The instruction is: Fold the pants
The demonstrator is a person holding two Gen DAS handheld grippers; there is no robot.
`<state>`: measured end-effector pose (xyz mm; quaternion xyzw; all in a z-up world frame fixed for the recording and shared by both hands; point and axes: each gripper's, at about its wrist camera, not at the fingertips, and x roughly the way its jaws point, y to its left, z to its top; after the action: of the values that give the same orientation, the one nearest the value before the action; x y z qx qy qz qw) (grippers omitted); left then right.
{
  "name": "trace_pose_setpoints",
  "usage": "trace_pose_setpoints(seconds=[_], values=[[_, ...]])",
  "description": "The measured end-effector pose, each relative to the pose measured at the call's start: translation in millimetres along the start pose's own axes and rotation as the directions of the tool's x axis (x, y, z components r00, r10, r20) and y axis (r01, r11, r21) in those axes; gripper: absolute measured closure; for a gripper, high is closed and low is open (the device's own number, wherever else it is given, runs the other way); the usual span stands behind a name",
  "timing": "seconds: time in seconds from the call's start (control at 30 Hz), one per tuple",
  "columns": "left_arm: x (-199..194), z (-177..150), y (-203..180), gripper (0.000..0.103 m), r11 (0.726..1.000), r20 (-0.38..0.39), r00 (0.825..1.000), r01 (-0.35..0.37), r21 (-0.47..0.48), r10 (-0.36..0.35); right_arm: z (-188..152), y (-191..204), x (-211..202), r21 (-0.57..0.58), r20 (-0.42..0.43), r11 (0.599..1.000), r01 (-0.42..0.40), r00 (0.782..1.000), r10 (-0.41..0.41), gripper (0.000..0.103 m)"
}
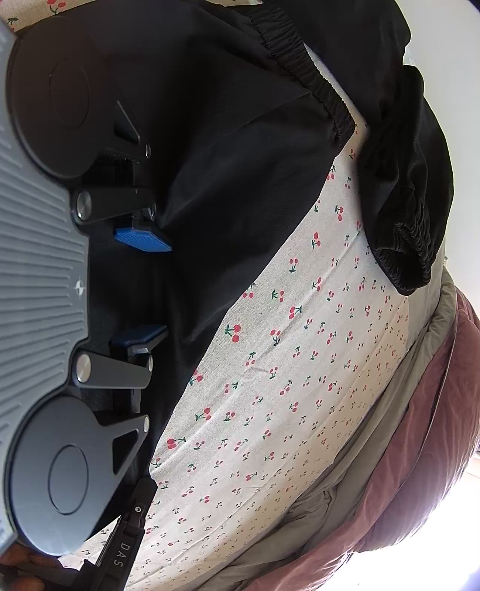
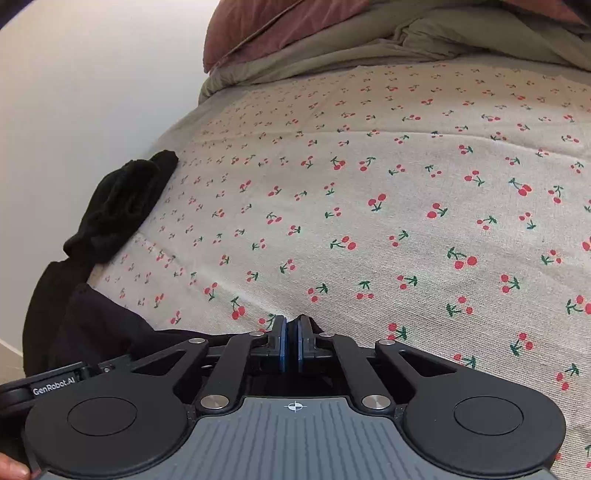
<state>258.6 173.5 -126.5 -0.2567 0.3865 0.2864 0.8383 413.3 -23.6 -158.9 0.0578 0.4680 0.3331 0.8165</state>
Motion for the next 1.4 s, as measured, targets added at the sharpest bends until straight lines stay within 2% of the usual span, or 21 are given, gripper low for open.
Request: trace_pose_setpoints(seconds=[0.07,0.13,0.23,0.27,0.3,0.33,0.4,0.5,0.53,0.6,0.7,0.83,0.9,0.97,1.0,1.03,1.07,1.1,1.23,1.33,1.4], values=[[0,-1,0,0.072,1.000,0.004,1.000,-0.004,0.004,0.004,-1,3,-5,-0.019,0.047,0.997,0.081,0.996,-0.080,0.100],[0,-1,0,0.072,1.000,0.004,1.000,-0.004,0.002,0.004,-3,1,-11,-0.045,0.101,0.965,0.257,0.962,-0.252,0.100],[-1,0,0,0.072,1.000,0.003,1.000,-0.002,-0.008,0.002,-9,-5,-26,-0.068,0.113,0.935,0.348,0.934,-0.339,0.098],[-2,1,-1,0.068,1.000,0.003,1.000,0.003,-0.004,-0.003,-12,-5,-36,-0.066,0.134,0.922,0.382,0.919,-0.371,0.087],[-2,1,-5,0.065,1.000,0.002,1.000,0.018,0.012,-0.018,-15,-2,-49,-0.062,0.175,0.912,0.406,0.904,-0.390,0.087],[-5,1,-9,0.065,0.999,0.008,0.999,0.042,0.028,-0.043,-19,0,-62,-0.054,0.216,0.915,0.400,0.899,-0.381,0.087],[-13,-3,-19,0.065,0.994,0.045,0.995,0.082,0.068,-0.085,-28,7,-83,-0.047,0.268,0.943,0.330,0.914,-0.306,0.087],[-20,-13,-46,0.061,0.961,0.066,0.987,0.128,0.243,-0.148,-44,22,-80,-0.138,0.208,0.948,0.288,0.944,-0.257,0.087],[-18,-18,-54,0.061,0.948,0.056,0.986,0.135,0.288,-0.157,-51,25,-73,-0.180,0.173,0.931,0.318,0.942,-0.288,0.088],[-9,-24,-64,0.060,0.936,0.018,0.990,0.127,0.328,-0.140,-67,20,-62,-0.226,0.122,0.885,0.406,0.913,-0.388,0.089],[3,-26,-70,0.054,0.924,-0.010,0.993,0.115,0.365,-0.119,-88,-20,-94,-0.117,0.140,0.900,0.421,0.904,-0.405,0.075],[11,-24,-71,0.041,0.915,0.009,0.995,0.086,0.393,-0.098,-116,-91,-152,0.051,0.096,0.839,0.542,0.834,-0.544,0.057],[12,-25,-73,0.040,0.914,0.022,0.996,0.073,0.399,-0.089,-135,-133,-189,0.161,0.046,0.790,0.592,0.795,-0.605,0.039],[11,-26,-73,0.040,0.909,0.030,0.996,0.065,0.412,-0.085,-147,-165,-218,0.298,-0.033,0.708,0.641,0.748,-0.663,0.036],[11,-25,-72,0.040,0.909,0.030,0.996,0.067,0.411,-0.087,-156,-180,-238,0.400,-0.076,0.642,0.654,0.722,-0.688,0.036],[11,-24,-71,0.040,0.912,0.029,0.995,0.071,0.404,-0.091,-162,-183,-252,0.449,-0.113,0.570,0.688,0.677,-0.727,0.036],[11,-23,-70,0.040,0.913,0.030,0.995,0.073,0.400,-0.093,-169,-178,-267,0.474,-0.148,0.490,0.732,0.615,-0.774,0.034],[10,-24,-70,0.040,0.913,0.031,0.995,0.072,0.400,-0.093,-177,-166,-280,0.487,-0.114,0.482,0.728,0.600,-0.792,0.034],[-9,-33,-79,0.040,0.891,0.053,0.984,0.133,0.434,-0.172,-206,-106,-312,0.517,0.095,0.647,0.561,0.713,-0.695,0.033],[-31,-55,-91,0.036,0.822,0.084,0.964,0.169,0.543,-0.253,-220,-77,-301,0.509,0.144,0.731,0.454,0.793,-0.593,0.019],[-38,-74,-96,0.030,0.765,0.090,0.954,0.169,0.622,-0.284,-226,-69,-278,0.499,0.097,0.763,0.411,0.849,-0.520,0.010]])
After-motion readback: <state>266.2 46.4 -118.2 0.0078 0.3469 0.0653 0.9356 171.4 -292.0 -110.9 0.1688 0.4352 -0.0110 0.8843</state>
